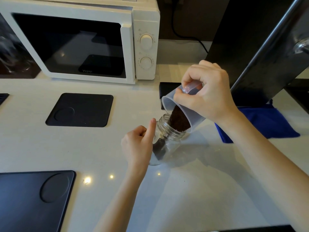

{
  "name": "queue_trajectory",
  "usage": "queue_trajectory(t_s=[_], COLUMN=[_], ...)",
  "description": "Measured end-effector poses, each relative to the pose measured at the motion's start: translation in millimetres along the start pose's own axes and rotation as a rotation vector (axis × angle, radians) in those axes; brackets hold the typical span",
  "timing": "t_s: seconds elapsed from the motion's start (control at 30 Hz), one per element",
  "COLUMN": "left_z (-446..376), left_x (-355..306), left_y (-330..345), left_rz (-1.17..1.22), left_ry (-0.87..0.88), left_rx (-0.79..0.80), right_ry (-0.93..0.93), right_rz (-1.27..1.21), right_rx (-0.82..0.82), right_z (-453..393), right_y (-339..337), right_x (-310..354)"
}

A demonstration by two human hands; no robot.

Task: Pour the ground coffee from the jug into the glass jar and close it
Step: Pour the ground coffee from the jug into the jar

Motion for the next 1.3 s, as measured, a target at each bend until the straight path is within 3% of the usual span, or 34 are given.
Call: queue_trajectory(t_s=[1.3], left_z=[1.4], left_x=[-0.8], left_y=[0.6], left_rz=[0.014], left_ry=[0.004], left_rx=[-0.011], right_ry=[-0.038], right_rz=[0.009], right_rx=[-0.006], right_z=[1.2], right_y=[-1.9], right_x=[4.5])
Point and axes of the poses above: each hand's wrist, its own z-axis away from the middle knuckle, its own y-axis out of the palm, x = y × z, the point moved 1 cm from there along -z, towards the middle knuckle, and after that the axes turned 3 degrees about -x, right-handed, at the moved point
